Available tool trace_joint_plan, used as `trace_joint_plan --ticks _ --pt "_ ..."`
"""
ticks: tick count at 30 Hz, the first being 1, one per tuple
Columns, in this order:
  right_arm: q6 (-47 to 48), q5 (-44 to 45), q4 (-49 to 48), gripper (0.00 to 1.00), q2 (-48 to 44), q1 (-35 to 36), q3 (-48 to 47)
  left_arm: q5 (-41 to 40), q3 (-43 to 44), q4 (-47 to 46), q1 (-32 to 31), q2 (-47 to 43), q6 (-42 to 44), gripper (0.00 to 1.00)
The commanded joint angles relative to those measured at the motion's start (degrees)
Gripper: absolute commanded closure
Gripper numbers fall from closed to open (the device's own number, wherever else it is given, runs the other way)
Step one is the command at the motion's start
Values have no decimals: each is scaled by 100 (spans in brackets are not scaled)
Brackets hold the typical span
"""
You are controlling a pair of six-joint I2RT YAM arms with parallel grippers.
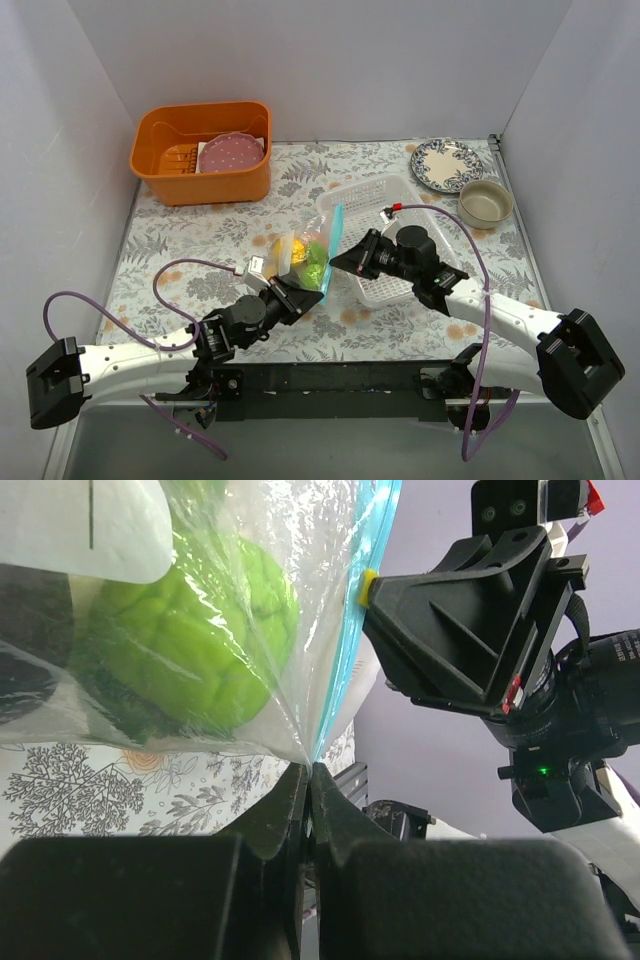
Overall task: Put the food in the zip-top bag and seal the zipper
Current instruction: Zip the zipper food storage bag at the center of the board.
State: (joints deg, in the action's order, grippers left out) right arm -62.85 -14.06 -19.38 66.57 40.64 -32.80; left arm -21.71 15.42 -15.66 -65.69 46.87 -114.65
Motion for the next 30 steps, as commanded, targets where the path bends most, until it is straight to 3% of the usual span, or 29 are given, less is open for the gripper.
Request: trace_joint_plan --ticks 1,30 --pt "27 554 -567 92 32 -258 -174 247 -171 353 -49 -231 -75 100" --pt "194 123 -708 91 533 -830 -658 159 -452 871 -49 -846 -163 100"
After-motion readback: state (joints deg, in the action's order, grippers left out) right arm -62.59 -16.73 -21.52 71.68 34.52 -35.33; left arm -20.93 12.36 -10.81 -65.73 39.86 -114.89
